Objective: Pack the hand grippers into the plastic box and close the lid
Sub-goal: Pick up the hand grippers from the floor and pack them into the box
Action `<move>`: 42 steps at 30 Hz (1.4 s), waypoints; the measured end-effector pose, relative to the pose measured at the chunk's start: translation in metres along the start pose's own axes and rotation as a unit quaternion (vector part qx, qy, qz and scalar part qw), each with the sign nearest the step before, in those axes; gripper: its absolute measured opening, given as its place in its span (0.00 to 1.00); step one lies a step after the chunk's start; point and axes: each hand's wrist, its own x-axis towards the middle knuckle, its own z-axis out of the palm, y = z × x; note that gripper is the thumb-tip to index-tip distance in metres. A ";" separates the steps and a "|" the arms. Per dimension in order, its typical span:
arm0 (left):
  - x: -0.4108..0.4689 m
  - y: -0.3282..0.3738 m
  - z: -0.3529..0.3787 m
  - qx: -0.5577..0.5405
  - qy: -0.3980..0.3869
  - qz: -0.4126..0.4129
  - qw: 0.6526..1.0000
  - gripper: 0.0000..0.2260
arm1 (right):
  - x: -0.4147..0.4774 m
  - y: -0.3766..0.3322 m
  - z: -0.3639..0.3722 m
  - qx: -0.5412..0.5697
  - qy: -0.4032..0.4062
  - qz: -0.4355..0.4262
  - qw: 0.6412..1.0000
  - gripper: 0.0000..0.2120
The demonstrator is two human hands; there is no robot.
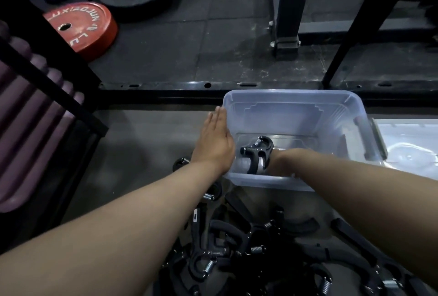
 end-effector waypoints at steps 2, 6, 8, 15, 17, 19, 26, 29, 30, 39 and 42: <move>0.000 0.000 0.000 -0.008 -0.002 -0.006 1.000 0.26 | 0.002 -0.001 -0.002 -0.055 -0.003 -0.018 0.998 0.26; 0.000 0.002 0.001 -0.015 0.006 -0.015 1.000 0.25 | 0.017 -0.010 0.001 -0.049 -0.001 -0.068 0.996 0.17; 0.000 0.003 0.001 -0.018 0.006 -0.018 1.000 0.25 | 0.020 -0.013 0.001 -0.008 -0.014 -0.077 0.997 0.03; 0.000 0.007 0.000 -0.020 0.004 -0.021 1.000 0.27 | 0.021 -0.008 -0.003 -0.029 0.010 -0.096 0.995 0.17; 0.001 0.006 0.000 -0.017 0.002 -0.021 1.000 0.27 | 0.018 -0.009 -0.004 -0.056 0.027 -0.103 0.993 0.21; 0.002 0.005 0.000 -0.016 -0.005 -0.025 1.000 0.28 | 0.020 -0.006 -0.002 -0.073 0.021 -0.118 0.990 0.12; -0.005 0.007 0.000 -0.024 -0.019 -0.030 0.999 0.26 | 0.027 0.013 0.013 -0.044 -0.013 -0.087 0.995 0.34; -0.012 0.009 0.000 -0.033 -0.031 -0.025 0.999 0.26 | 0.016 0.017 0.016 -0.040 -0.045 -0.076 0.995 0.35; -0.013 0.009 -0.001 -0.030 -0.038 -0.019 0.999 0.26 | 0.014 0.020 0.018 -0.035 -0.041 -0.077 0.996 0.34; -0.021 0.015 0.002 0.006 -0.025 -0.030 0.999 0.32 | -0.041 0.038 0.012 0.077 0.074 -0.157 0.982 0.09; -0.022 0.016 0.001 0.008 -0.028 -0.035 0.999 0.32 | -0.065 0.038 0.016 0.028 0.170 -0.226 0.959 0.09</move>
